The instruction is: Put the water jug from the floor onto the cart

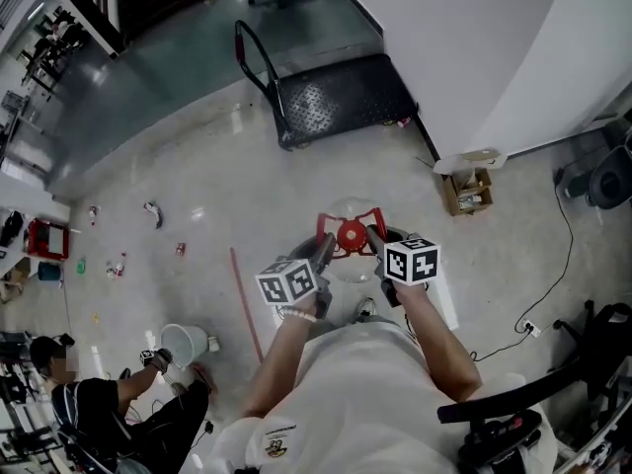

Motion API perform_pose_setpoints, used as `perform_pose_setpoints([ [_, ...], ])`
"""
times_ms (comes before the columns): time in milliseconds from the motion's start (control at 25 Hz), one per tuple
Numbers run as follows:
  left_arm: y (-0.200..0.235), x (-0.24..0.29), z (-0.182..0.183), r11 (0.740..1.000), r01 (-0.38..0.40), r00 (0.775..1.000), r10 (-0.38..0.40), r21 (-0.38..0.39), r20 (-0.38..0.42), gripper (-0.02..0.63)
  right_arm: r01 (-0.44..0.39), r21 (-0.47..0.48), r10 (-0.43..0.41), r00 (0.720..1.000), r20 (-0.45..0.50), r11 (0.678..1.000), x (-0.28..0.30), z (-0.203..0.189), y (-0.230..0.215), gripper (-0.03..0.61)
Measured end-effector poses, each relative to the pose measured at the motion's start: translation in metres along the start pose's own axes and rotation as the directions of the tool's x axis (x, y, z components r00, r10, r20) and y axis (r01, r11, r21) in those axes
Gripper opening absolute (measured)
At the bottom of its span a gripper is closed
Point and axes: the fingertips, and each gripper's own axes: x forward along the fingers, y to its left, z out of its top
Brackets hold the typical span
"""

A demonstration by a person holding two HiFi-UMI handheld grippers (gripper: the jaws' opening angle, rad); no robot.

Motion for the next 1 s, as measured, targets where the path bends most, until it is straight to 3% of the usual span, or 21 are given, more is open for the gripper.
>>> perform_pose_setpoints([
  [240, 0.015, 0.049, 0.033, 1.0, -0.006, 1.0, 0.007, -0.019, 0.007, 0.078, -0.003, 0.032, 0.003, 1.0, -0.008, 0.999, 0.03, 0.043, -0.041, 0.021],
  [520, 0.046, 0.108, 0.087, 0.998, 0.043, 0.999, -0.043, -0.034, -0.014, 0.08, 0.018, 0.069, -0.018, 1.0, -0.002, 0.997, 0.085, 0.093, -0.07, 0.021],
  [800, 0.09, 0.175, 0.162, 0.992, 0.095, 0.995, -0.098, -0.083, -0.035, 0.078, 0.061, 0.124, -0.061, 0.998, -0.005, 0.99, 0.158, 0.161, -0.105, 0.021],
  [1000, 0.125, 0.222, 0.228, 0.993, 0.104, 0.992, -0.108, -0.06, -0.065, 0.078, 0.106, 0.121, -0.104, 0.994, -0.021, 0.987, 0.22, 0.223, -0.121, 0.021],
])
